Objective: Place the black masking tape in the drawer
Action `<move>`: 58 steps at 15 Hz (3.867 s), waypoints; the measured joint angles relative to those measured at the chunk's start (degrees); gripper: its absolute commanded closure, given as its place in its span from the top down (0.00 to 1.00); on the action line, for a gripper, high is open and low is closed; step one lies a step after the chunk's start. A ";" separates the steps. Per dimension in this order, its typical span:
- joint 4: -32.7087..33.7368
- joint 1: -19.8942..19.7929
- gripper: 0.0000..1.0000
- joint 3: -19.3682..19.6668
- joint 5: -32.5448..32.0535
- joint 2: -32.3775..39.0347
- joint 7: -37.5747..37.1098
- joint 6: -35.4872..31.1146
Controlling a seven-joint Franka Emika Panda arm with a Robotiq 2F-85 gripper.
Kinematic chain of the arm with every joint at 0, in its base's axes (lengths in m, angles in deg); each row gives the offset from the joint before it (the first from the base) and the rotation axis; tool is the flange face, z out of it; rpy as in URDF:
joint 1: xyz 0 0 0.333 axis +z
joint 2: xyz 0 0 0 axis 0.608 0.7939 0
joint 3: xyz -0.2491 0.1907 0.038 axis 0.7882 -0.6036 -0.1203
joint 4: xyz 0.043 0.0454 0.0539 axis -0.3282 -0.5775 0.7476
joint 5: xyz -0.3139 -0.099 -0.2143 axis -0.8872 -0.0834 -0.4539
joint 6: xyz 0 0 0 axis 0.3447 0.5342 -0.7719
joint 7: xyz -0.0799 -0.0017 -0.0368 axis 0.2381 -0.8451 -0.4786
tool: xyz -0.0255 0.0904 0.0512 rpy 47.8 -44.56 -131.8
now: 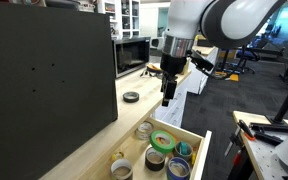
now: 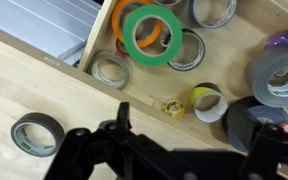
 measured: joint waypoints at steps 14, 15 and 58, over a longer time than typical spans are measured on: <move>0.36 -0.90 1.00 0.62 -3.39 2.81 -0.64 -3.51; 0.80 -1.22 1.00 1.02 -3.91 3.84 -0.64 -4.80; 45.57 -15.52 0.04 -0.79 2.31 43.95 38.65 5.30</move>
